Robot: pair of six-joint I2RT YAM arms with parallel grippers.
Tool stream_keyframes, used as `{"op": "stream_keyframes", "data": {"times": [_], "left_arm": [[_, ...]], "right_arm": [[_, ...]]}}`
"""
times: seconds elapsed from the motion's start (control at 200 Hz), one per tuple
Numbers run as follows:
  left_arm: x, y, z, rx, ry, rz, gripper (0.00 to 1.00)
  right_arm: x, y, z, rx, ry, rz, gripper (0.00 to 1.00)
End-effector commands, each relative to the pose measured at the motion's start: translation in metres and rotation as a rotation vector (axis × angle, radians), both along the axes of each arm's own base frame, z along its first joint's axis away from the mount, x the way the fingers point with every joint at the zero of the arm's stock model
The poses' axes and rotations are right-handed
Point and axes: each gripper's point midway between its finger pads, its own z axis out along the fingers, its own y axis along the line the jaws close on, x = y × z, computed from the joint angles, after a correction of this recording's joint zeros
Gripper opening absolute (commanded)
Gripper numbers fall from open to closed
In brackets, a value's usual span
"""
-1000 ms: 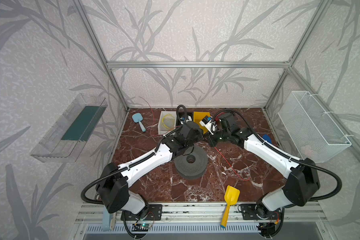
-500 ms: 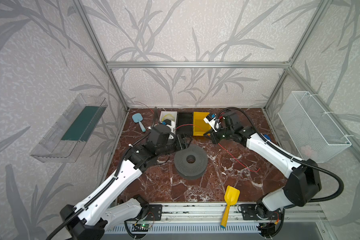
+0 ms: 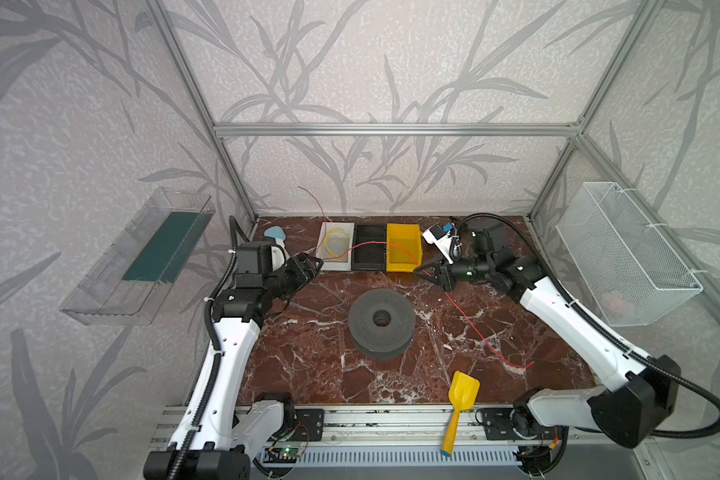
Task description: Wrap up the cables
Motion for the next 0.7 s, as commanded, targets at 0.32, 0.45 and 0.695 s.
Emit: {"op": "stream_keyframes", "data": {"times": [0.32,0.45,0.695], "left_arm": [[0.022,-0.005,0.003,-0.193,-0.188,-0.071,0.86],[0.006,-0.002,0.001,-0.192,-0.186,-0.074,0.85],[-0.014,0.063,-0.03,-0.12,-0.019,0.191,0.75]], "right_arm": [[-0.055,-0.007,0.03,0.091,0.098,0.13,0.0],[-0.052,-0.01,0.024,0.067,0.1,0.098,0.0],[-0.058,-0.01,0.019,0.077,0.115,0.113,0.0]]}}
